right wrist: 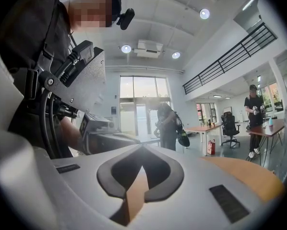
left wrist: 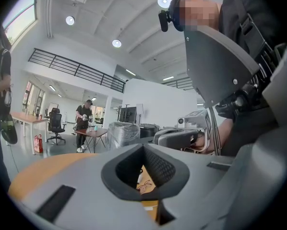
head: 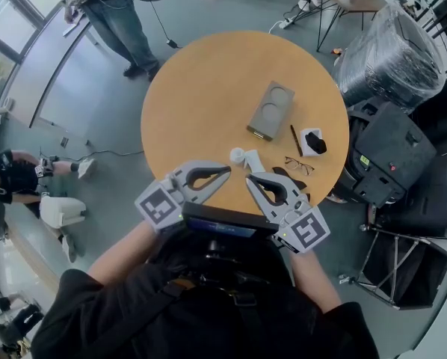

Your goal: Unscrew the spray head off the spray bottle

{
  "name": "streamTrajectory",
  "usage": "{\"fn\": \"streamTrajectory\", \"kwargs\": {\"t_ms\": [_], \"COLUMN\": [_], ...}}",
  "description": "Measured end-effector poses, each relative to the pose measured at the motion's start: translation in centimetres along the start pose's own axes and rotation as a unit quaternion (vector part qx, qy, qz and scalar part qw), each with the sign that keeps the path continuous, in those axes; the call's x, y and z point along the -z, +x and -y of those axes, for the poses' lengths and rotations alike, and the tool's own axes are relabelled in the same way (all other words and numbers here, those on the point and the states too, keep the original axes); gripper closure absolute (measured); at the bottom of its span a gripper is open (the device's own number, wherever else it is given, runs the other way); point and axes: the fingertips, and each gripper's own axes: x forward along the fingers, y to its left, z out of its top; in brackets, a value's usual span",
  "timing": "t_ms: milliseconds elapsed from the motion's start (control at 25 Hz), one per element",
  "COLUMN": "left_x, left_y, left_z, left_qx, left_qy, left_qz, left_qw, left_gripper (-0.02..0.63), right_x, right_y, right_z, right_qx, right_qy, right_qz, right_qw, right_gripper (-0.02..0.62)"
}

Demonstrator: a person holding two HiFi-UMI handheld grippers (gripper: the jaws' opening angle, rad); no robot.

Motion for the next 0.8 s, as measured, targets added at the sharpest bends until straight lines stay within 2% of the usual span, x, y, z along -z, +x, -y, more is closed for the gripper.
{"fn": "streamTrajectory", "kwargs": {"t_ms": [800], "left_x": [0.83], "left_y": [-0.46], "left_z": [0.58], "left_qx": [0.007], "left_qy": [-0.013], "left_qz": [-0.007], "left_qw": [0.9999], "left_gripper": [0.589], "right_x": [0.15], "right_y": [-0.11], "right_z": [-0.4], "right_qx": [0.004], "right_qy": [0.008], "right_qz": [0.003], "right_qw": [1.0], "right_gripper": [0.583]}}
